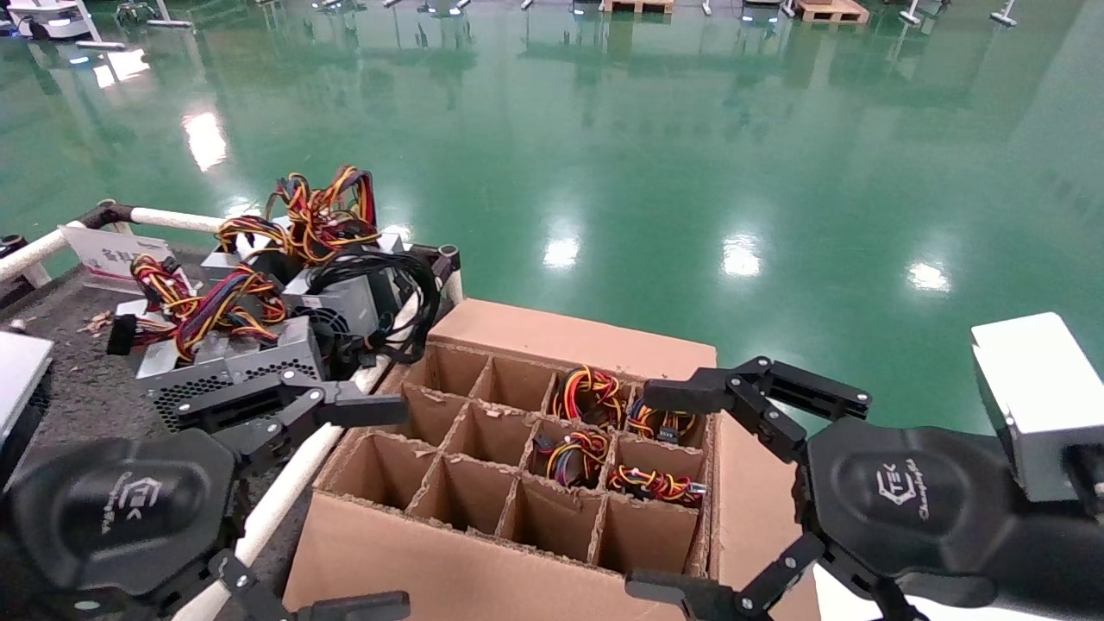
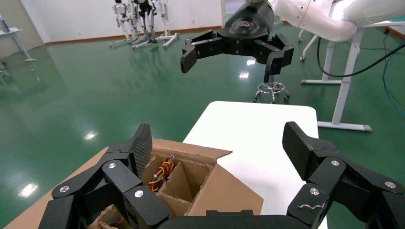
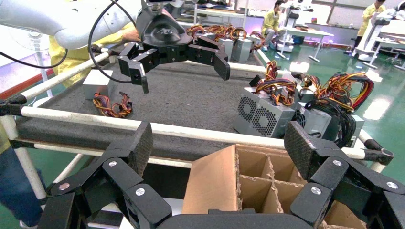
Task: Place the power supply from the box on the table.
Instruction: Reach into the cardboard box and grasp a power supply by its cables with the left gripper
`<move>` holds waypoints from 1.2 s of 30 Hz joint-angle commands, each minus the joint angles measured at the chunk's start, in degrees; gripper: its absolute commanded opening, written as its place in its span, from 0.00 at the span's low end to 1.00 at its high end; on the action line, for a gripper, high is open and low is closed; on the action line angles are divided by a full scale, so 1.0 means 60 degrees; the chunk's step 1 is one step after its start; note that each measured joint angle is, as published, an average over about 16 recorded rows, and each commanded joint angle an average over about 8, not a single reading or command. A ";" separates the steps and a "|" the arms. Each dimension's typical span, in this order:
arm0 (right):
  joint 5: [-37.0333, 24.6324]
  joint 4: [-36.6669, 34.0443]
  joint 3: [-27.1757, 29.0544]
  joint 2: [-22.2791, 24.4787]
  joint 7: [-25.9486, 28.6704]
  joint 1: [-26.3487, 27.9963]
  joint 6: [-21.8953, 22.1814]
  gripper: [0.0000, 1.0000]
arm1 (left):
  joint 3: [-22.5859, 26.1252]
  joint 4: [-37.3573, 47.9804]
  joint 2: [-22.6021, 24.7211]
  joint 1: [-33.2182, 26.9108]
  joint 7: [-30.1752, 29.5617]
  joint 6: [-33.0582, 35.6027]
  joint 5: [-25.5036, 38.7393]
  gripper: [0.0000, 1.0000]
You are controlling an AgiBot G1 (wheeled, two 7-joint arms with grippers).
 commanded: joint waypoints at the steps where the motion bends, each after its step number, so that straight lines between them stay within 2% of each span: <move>1: 0.0000 0.0000 0.0000 0.0000 0.0000 0.0000 0.0000 1.00 | 0.0000 0.0000 0.0000 0.0000 0.0000 0.0000 0.0000 1.00; 36: 0.0000 0.0000 0.0000 0.0000 0.0000 0.0000 0.0000 1.00 | 0.0000 0.0000 0.0000 0.0000 0.0000 0.0000 0.0000 1.00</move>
